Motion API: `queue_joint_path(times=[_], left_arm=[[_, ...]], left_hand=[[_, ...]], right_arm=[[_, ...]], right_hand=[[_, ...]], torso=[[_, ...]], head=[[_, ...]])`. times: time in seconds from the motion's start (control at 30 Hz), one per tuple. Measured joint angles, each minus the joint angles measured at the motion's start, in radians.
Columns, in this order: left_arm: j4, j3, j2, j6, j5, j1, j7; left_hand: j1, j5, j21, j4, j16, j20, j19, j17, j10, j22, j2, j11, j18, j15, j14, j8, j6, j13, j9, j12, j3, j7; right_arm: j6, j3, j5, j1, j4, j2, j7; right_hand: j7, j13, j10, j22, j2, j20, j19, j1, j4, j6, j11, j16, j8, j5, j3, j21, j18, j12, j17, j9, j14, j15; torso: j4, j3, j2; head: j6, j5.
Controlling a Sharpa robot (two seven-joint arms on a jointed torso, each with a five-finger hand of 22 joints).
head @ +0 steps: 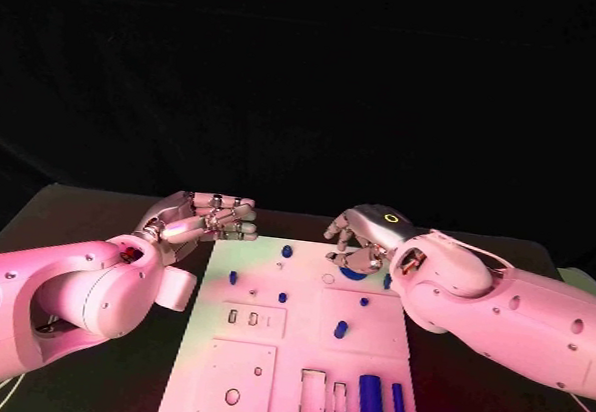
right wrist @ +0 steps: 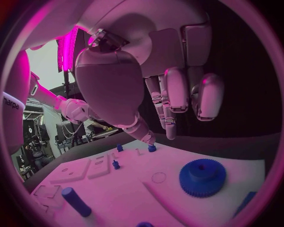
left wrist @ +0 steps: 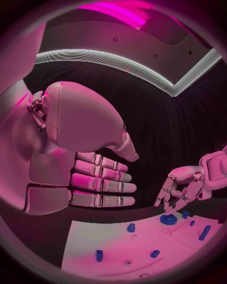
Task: Assemble the parts on the task board
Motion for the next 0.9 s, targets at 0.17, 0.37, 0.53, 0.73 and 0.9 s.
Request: queue_joint_path(times=[0.17,0.37,0.53,0.73,0.9], left_arm=[[-0.008,0.000,0.004,0.001,0.000,0.000,-0.001],[-0.017,0.000,0.011,0.003,0.001,0.000,-0.001],[-0.023,0.000,0.015,0.004,0.001,0.000,-0.002],[-0.026,0.000,0.017,0.007,0.001,0.000,-0.003],[-0.026,0.000,0.017,0.009,0.001,0.000,-0.004]], left_hand=[[0.000,0.000,0.000,0.000,0.000,0.000,0.000,0.000,0.000,0.000,0.000,0.000,0.000,0.000,0.000,-0.004,0.000,0.000,0.000,0.000,0.000,0.000],[0.000,0.000,0.000,0.000,0.000,0.000,0.000,0.000,0.000,0.000,0.000,0.000,0.000,0.000,0.000,-0.004,0.000,0.000,0.000,0.000,0.000,0.000],[0.000,0.000,0.000,0.000,0.000,0.000,0.000,0.000,0.000,-0.001,0.000,0.000,0.000,0.000,0.000,-0.004,0.000,0.000,0.000,0.000,0.000,0.000],[0.000,0.000,0.000,0.000,0.000,0.000,0.000,0.000,0.000,-0.001,0.000,0.000,0.000,0.000,0.000,-0.004,0.000,0.000,0.000,0.000,0.000,0.000],[0.000,0.000,0.000,0.000,0.000,0.000,0.000,0.000,0.000,-0.001,0.000,0.000,0.000,0.000,0.000,-0.004,0.000,0.000,0.000,0.000,0.000,0.000]], right_arm=[[0.010,0.003,0.049,0.007,0.047,-0.086,-0.017],[0.045,0.004,0.097,0.009,0.061,-0.138,-0.038],[0.075,0.004,0.122,0.009,0.044,-0.137,-0.054],[0.099,0.003,0.140,0.003,-0.015,-0.096,-0.067],[0.113,0.002,0.153,-0.006,-0.051,-0.065,-0.071]], right_hand=[[-0.021,0.085,0.106,0.054,-0.023,-0.022,0.025,-0.023,0.036,-0.033,-0.025,0.005,0.004,0.042,-0.108,0.038,-0.012,0.111,0.007,0.001,0.000,-0.021],[-0.018,0.329,-0.002,0.072,0.014,-0.025,0.028,0.062,0.128,-0.102,-0.022,0.020,0.059,0.054,-0.294,0.042,-0.015,0.349,0.028,0.019,0.000,-0.021],[-0.011,0.655,0.005,0.101,0.016,-0.015,0.044,0.120,0.199,-0.143,-0.015,0.087,0.105,0.054,-0.353,0.062,-0.015,0.677,0.122,0.031,0.000,-0.021],[0.005,1.068,0.101,0.106,0.016,-0.004,0.074,0.156,0.262,-0.183,-0.001,0.155,0.161,0.054,-0.381,0.096,-0.030,1.089,0.134,0.043,0.000,-0.010],[0.005,1.101,0.102,0.106,0.017,-0.003,0.075,0.156,0.266,-0.190,0.000,0.155,0.170,0.054,-0.382,0.096,-0.030,1.117,0.134,0.044,-0.003,-0.006]], torso=[[-0.0104,0.0010,-0.010],[-0.0183,0.0032,-0.017],[-0.0203,0.0035,-0.019],[-0.0199,0.0045,-0.018],[-0.0177,0.0056,-0.014]], head=[[0.000,-0.003],[-0.002,-0.013],[-0.003,-0.015],[-0.005,-0.012],[-0.009,-0.010]])
